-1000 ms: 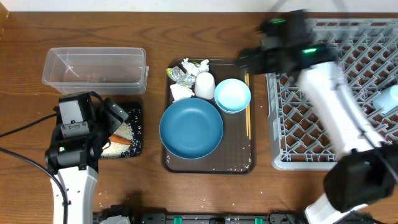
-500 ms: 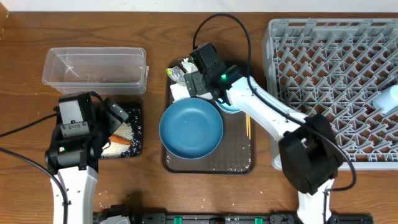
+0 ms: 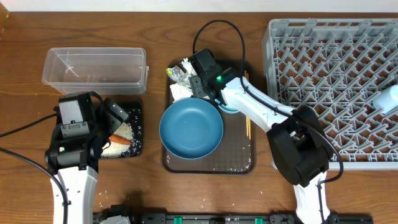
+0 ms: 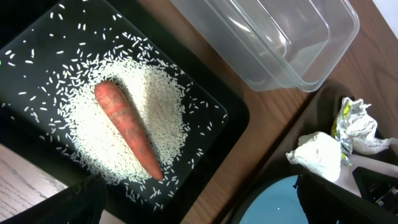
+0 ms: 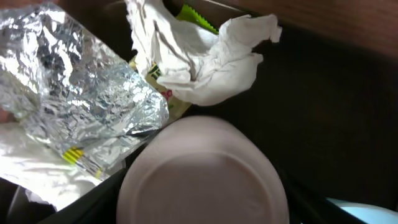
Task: Sort waste into correct bins and load items into the dishwasher rack
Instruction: 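Reach the right gripper back and grasp the white cup, then carry the white cup into the dish rack and release it, then reach the right gripper to the light-blue bowl and grasp its rim, then lift the bowl and carry it right over the dish rack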
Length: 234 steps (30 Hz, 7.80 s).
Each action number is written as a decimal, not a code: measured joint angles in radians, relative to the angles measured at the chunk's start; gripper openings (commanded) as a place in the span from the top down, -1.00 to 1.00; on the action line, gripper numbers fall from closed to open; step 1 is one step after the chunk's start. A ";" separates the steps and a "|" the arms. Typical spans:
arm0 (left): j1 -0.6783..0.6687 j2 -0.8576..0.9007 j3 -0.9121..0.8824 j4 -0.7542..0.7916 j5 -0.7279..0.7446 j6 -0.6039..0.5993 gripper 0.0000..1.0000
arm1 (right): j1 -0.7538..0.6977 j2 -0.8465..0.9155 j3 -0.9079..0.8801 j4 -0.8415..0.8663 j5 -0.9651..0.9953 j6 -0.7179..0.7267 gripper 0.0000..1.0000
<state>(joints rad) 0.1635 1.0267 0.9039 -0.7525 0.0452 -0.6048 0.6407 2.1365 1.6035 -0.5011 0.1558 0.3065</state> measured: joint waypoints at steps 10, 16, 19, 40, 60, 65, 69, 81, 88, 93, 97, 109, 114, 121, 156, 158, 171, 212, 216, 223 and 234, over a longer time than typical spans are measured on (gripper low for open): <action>0.000 0.000 0.000 0.000 0.000 0.000 -0.99 | -0.049 -0.087 0.073 -0.108 0.000 0.000 -0.29; 0.000 0.000 0.000 0.000 0.000 0.000 -0.99 | -0.190 -0.307 0.109 -0.158 -0.001 -0.003 -0.24; 0.000 0.000 0.000 0.000 0.000 0.000 -0.99 | -0.317 -0.404 0.125 -0.198 0.006 -0.010 -0.27; 0.000 0.000 0.000 0.000 0.000 0.000 -0.99 | -1.073 -0.244 0.121 -0.292 -0.064 -0.072 -0.82; 0.000 0.000 0.000 0.000 0.000 0.000 -0.99 | -0.925 -0.441 0.116 -0.389 -0.589 -0.100 -0.74; 0.000 0.000 0.000 0.000 0.000 0.000 -0.99 | -0.674 -0.460 0.112 -0.416 -0.617 -0.124 -0.80; 0.000 0.000 0.000 0.000 0.000 0.000 -0.99 | -0.460 -0.421 0.077 -0.383 -0.512 -0.119 -0.75; 0.000 0.000 0.000 0.000 0.000 0.000 -0.99 | -0.102 -0.098 0.030 -0.262 -0.189 0.141 -0.26; 0.000 0.000 0.000 0.000 0.000 0.000 -0.99 | -0.083 0.008 0.029 -0.260 -0.145 0.235 0.09; 0.000 0.000 0.000 0.000 0.000 0.000 -0.99 | -0.083 0.024 0.028 -0.256 -0.137 0.258 0.66; 0.000 0.000 0.000 0.000 0.000 0.000 -0.99 | -0.083 0.021 0.036 -0.269 -0.150 0.249 0.83; 0.000 0.000 0.000 0.000 0.000 0.000 -0.99 | -0.224 -0.332 0.162 -0.407 -0.175 0.125 0.97; 0.000 0.000 0.000 0.000 0.000 0.000 -1.00 | -0.429 -0.504 0.181 -0.594 -0.174 0.102 0.98; 0.000 0.000 0.000 0.000 0.000 0.000 -0.99 | -0.645 -0.525 0.145 -0.734 -0.240 0.069 0.92; 0.000 0.000 0.000 0.000 0.000 0.000 -0.99 | -0.051 -0.079 -0.185 -0.010 -0.055 0.071 -0.41; 0.000 0.000 0.000 0.000 0.000 0.000 -0.99 | -0.051 -0.077 -0.185 -0.002 -0.052 0.080 -0.41; 0.000 0.000 0.000 0.000 0.000 0.000 -0.99 | -0.051 -0.077 -0.169 -0.020 -0.073 0.100 0.97; 0.000 0.000 0.000 0.000 0.000 0.000 -1.00 | -0.879 -0.550 -0.089 -0.663 -0.397 -0.051 0.98; 0.000 0.000 0.000 0.000 0.000 0.000 -0.99 | -1.010 -0.552 -0.123 -0.636 -0.581 -0.138 0.98; 0.000 0.000 0.000 0.000 0.000 0.000 -1.00 | -1.212 -0.561 -0.275 -0.498 -0.909 -0.266 0.98; 0.000 0.000 0.000 0.000 0.000 0.000 -0.99 | -1.458 -0.567 -0.520 -0.127 -1.304 -0.334 0.98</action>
<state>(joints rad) 0.1635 1.0267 0.9039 -0.7525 0.0452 -0.6048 -0.8169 1.5696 1.0840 -0.6277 -1.1477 -0.0277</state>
